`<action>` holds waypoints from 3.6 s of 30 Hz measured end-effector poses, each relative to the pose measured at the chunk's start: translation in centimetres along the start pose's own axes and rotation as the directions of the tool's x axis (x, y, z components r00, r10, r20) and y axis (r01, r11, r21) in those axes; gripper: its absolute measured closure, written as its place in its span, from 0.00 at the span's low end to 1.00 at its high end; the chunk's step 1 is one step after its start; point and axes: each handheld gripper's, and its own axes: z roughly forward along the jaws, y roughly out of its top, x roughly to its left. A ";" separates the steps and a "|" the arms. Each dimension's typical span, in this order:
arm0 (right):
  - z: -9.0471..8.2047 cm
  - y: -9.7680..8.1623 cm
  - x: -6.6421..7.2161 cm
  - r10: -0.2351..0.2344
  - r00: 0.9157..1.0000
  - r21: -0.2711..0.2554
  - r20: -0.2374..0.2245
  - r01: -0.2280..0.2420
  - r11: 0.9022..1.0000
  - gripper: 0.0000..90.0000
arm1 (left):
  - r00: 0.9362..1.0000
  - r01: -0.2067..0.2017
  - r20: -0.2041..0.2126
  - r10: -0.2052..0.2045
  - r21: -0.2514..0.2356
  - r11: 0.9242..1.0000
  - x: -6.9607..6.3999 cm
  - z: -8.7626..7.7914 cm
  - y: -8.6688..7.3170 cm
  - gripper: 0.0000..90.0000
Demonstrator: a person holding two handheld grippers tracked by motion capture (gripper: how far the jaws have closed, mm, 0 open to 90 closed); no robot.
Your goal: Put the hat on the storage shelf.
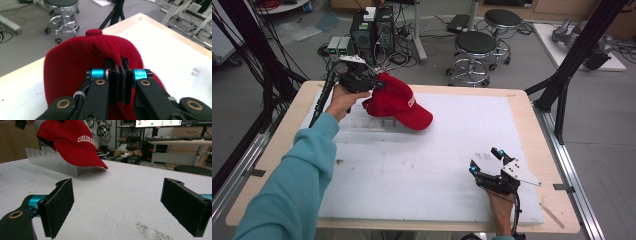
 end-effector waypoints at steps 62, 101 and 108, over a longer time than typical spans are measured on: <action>6.9 10.4 5.7 0.001 0.881 -0.003 -0.473 -0.002 1.000 0.12 | 0.926 -0.264 0.253 0.280 -0.098 0.960 -14.8 -9.8 1.0 0.97; 11.6 11.8 8.8 0.061 0.703 0.177 -0.708 0.094 0.980 0.91 | 0.880 -0.325 0.350 0.321 -0.049 0.944 -17.2 -7.4 -1.1 0.97; 11.4 11.9 8.9 0.035 0.709 0.153 -0.704 0.103 0.983 0.95 | 0.885 -0.281 0.365 0.290 -0.079 0.956 -16.8 -7.4 -1.3 0.61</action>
